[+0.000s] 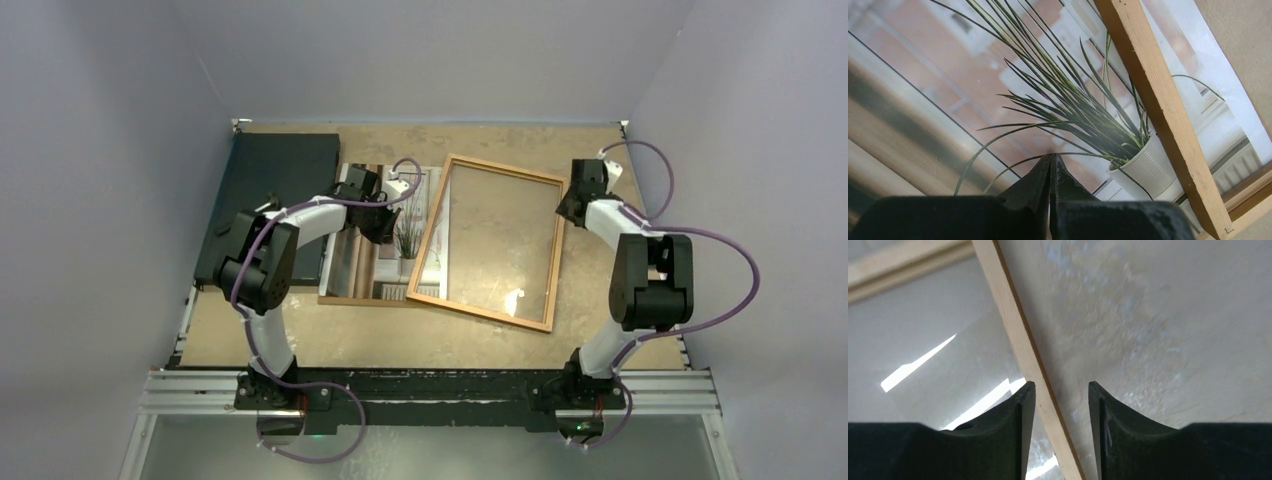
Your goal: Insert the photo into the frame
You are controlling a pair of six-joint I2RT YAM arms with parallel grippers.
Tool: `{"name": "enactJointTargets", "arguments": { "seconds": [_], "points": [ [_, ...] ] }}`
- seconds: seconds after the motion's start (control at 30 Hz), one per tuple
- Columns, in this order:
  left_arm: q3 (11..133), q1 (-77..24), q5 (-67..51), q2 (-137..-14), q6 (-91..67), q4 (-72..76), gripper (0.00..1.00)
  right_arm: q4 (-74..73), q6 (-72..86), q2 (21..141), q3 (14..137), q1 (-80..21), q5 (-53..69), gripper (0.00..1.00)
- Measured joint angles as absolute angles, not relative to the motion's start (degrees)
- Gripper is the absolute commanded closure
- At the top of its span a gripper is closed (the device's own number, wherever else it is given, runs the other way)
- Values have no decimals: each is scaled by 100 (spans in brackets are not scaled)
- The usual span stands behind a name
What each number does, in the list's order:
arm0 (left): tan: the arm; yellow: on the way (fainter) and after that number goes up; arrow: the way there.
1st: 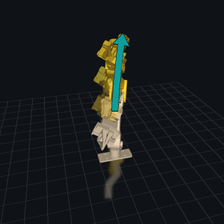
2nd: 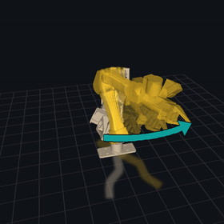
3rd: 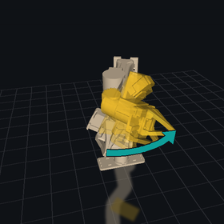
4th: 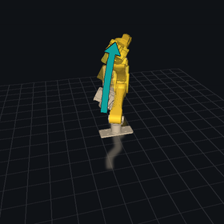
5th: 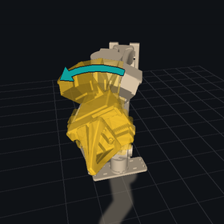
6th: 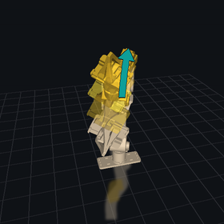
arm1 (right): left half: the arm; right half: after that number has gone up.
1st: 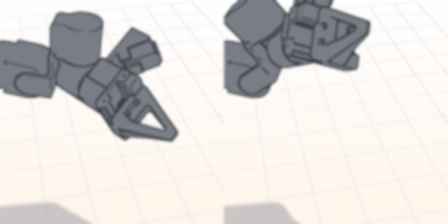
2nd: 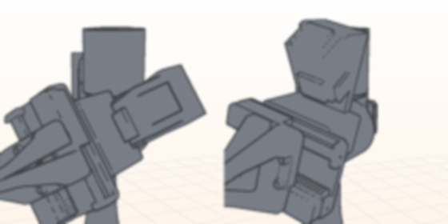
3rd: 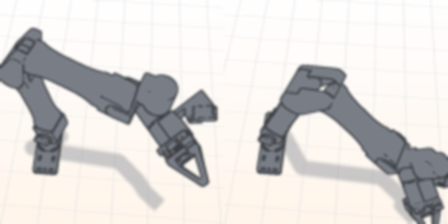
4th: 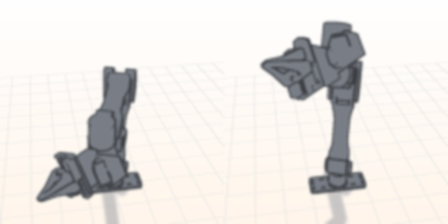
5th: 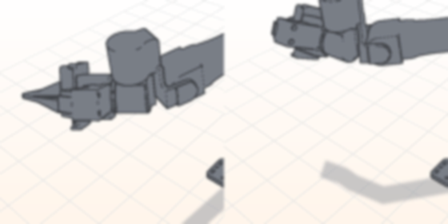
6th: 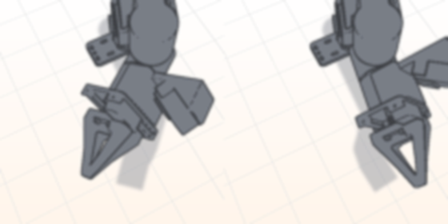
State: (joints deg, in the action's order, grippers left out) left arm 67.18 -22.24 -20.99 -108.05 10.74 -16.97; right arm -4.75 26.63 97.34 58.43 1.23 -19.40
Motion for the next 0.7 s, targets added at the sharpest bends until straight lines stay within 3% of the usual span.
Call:
{"name": "enactJointTargets", "arguments": {
  "seconds": [0.27,0.4,0.6,0.7],
  "points": [
    [6766,-2161,-2163,-10805,1059,-1778,100,-705,2633,9231,6388,-589,-2447,50],
    [6980,-1793,-2403,-10807,996,-2167,100,-703,2829,9550,6963,-1966,-2458,62],
    [7242,-915,-2495,-10779,963,-2373,100,-714,2995,11061,8484,-3782,-2388,85],
    [7244,-628,-2493,-10698,965,-2495,100,-740,3028,11684,9000,-4327,-2224,89]
  ]
}}
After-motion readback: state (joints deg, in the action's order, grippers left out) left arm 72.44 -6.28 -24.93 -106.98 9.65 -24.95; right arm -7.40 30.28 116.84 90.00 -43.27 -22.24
